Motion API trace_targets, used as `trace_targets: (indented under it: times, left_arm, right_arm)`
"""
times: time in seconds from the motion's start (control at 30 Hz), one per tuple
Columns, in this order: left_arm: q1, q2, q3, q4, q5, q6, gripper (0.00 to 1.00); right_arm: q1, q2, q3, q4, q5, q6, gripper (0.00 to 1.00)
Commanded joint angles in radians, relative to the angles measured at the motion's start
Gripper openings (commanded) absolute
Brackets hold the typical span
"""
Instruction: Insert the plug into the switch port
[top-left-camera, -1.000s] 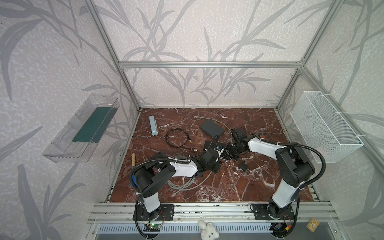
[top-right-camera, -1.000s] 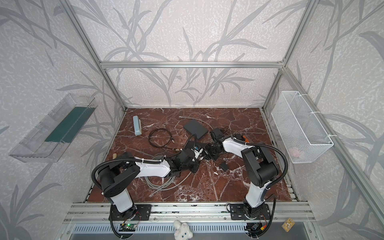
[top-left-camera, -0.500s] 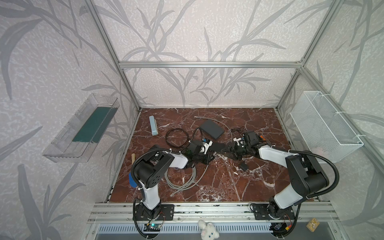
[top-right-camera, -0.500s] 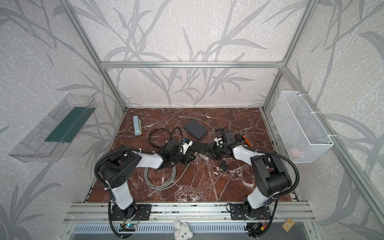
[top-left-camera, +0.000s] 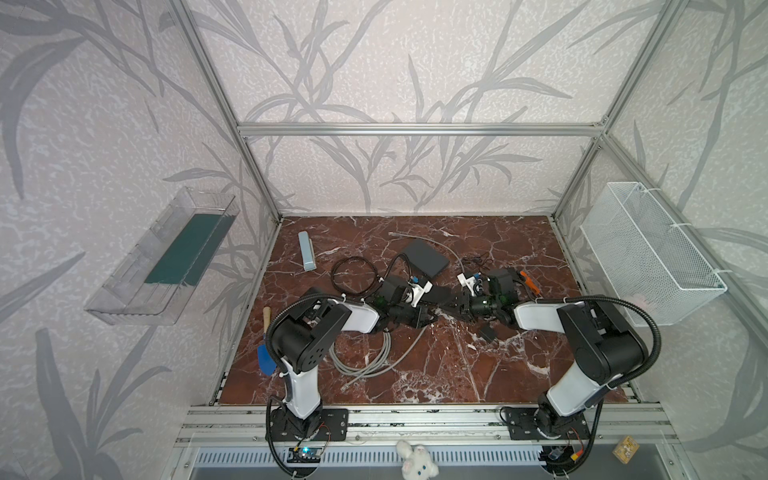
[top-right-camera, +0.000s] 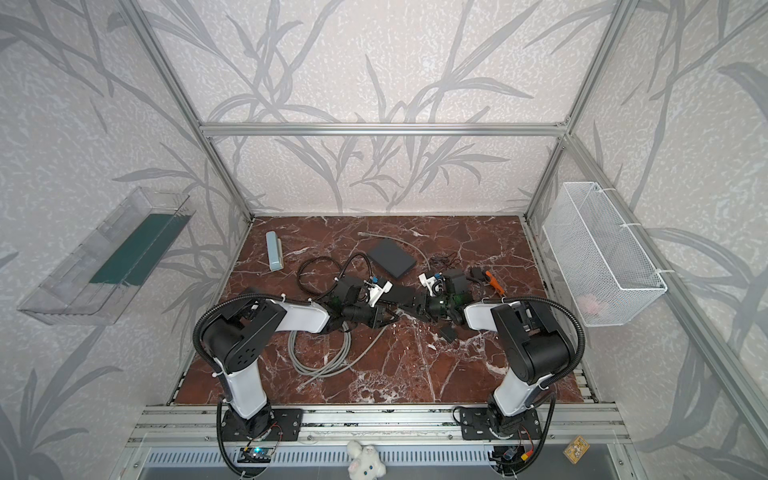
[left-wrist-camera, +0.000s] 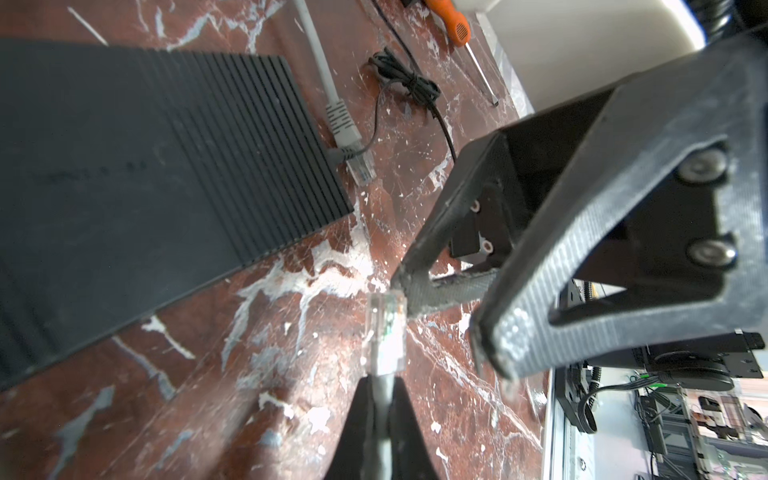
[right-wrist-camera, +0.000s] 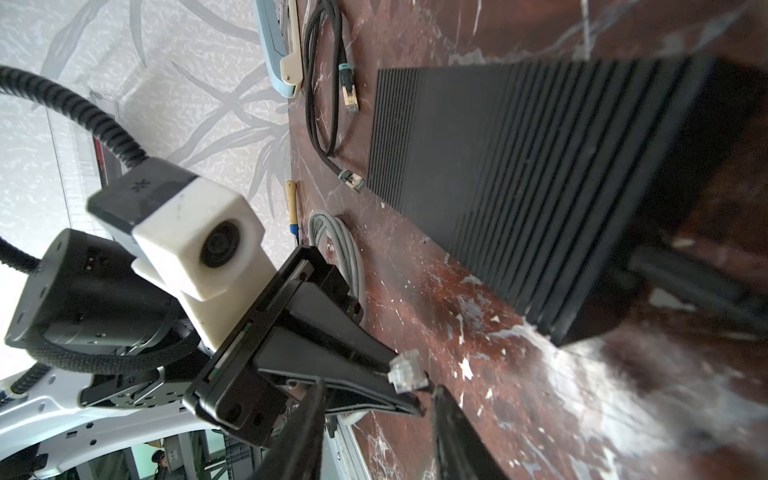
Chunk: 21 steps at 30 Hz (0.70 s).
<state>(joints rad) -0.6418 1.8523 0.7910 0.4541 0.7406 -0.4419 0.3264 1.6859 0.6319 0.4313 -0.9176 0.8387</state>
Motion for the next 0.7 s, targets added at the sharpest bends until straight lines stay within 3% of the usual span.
trace_targets:
  times: [0.0, 0.43, 0.67]
  left_arm:
    - [-0.001, 0.001, 0.033, -0.03, 0.04, 0.004, 0.04]
    - [-0.001, 0.003, 0.04, -0.034, 0.062, 0.006, 0.04]
    - [0.001, 0.003, 0.051, -0.088, 0.045, 0.037, 0.08]
  right_arm:
    - [-0.002, 0.013, 0.013, 0.024, -0.001, -0.032, 0.39]
    - [-0.002, 0.098, 0.033, 0.047, 0.017, -0.01, 0.28]
    - [-0.001, 0.08, 0.007, 0.088, 0.023, 0.037, 0.08]
